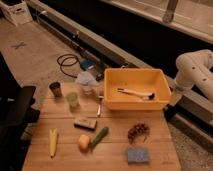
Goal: Place grapes in metal cup
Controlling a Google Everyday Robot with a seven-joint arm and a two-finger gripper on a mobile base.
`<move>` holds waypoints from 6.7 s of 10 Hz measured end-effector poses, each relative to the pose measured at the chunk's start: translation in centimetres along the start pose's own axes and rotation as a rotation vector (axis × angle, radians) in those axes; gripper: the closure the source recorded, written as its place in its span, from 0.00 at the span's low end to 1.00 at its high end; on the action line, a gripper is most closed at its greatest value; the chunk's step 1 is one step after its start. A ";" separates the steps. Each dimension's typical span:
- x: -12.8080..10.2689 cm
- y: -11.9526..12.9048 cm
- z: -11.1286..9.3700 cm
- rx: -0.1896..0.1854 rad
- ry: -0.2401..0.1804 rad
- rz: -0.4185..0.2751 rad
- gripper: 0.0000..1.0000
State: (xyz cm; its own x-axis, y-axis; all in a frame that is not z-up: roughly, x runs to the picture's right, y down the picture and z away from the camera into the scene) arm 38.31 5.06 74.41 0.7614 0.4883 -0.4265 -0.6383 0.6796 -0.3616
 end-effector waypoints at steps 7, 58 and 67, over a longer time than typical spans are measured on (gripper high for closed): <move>0.0 0.0 0.0 0.000 0.000 0.000 0.37; -13.8 18.8 -6.9 0.000 -0.258 -0.484 1.00; -28.8 16.0 -13.8 0.094 -0.326 -0.599 1.00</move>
State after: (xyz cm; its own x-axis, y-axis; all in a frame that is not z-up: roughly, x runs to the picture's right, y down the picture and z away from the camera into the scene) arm 4.60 -5.67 69.49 0.9845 0.1431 0.1011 -0.0951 0.9210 -0.3777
